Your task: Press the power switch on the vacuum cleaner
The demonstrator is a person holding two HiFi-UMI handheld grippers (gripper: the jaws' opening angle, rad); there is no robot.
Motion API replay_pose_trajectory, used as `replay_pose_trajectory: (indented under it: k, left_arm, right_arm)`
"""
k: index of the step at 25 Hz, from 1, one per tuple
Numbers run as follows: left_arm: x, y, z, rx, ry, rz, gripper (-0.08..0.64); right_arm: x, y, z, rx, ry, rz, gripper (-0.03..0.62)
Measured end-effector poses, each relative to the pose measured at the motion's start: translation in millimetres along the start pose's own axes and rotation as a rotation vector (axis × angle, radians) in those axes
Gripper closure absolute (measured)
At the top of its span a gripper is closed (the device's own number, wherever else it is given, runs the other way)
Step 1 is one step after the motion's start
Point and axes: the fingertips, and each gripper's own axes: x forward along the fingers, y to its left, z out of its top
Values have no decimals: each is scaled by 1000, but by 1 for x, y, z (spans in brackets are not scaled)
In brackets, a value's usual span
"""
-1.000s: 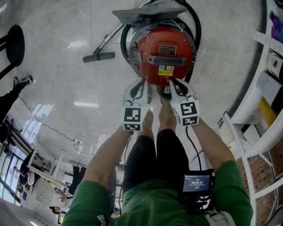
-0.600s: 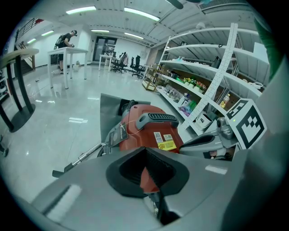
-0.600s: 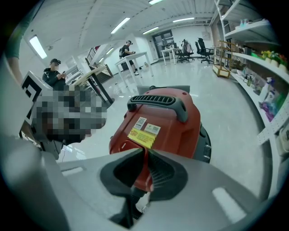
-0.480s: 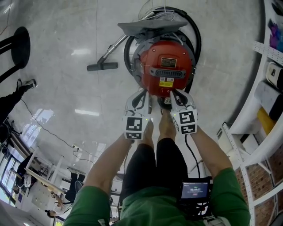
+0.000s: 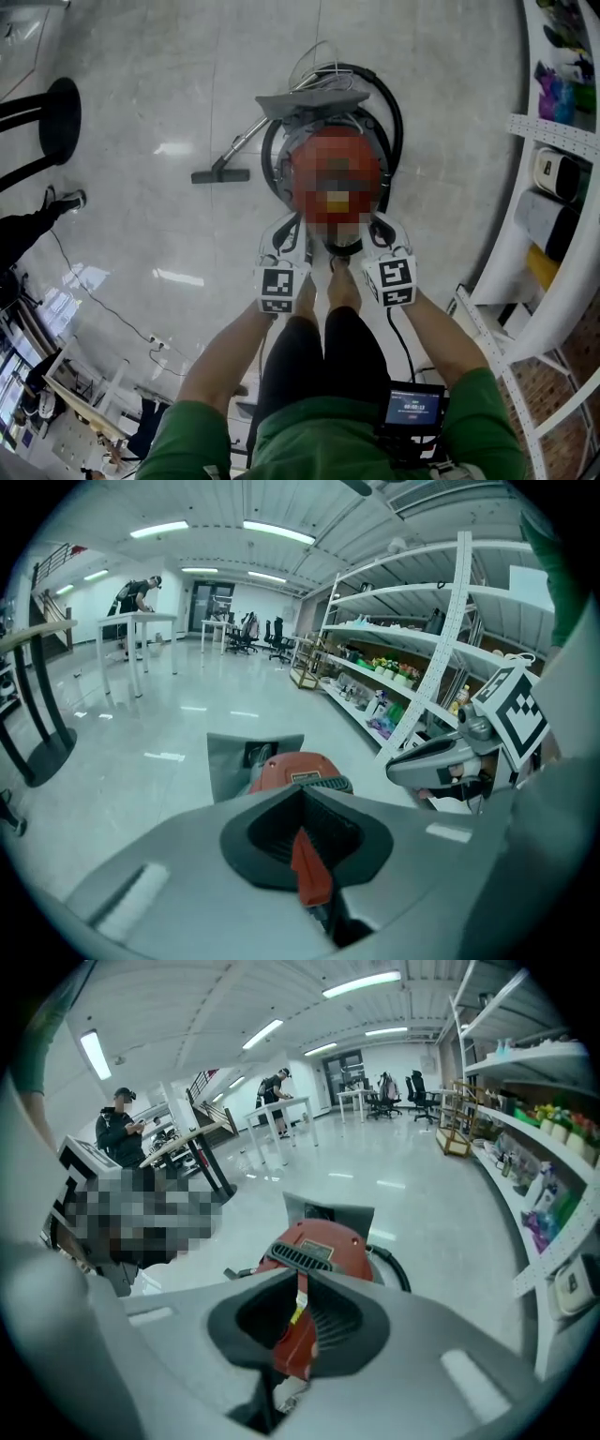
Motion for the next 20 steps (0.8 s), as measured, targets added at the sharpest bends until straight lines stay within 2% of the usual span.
replay_pose_trajectory:
  k: [7,16,20]
  left_arm:
    - [-35,-12,74,34,-133,8,552]
    - [-122,-31,161,28,-285,35,552]
    - [-161,-40,192,16,-352,53,552]
  right_arm:
    - [-59,-8,66,-38,-122,-36,569]
    - [-160,10,142,-18,-283,-56,569]
    - [-205,17,164,-14,-343,-65,569]
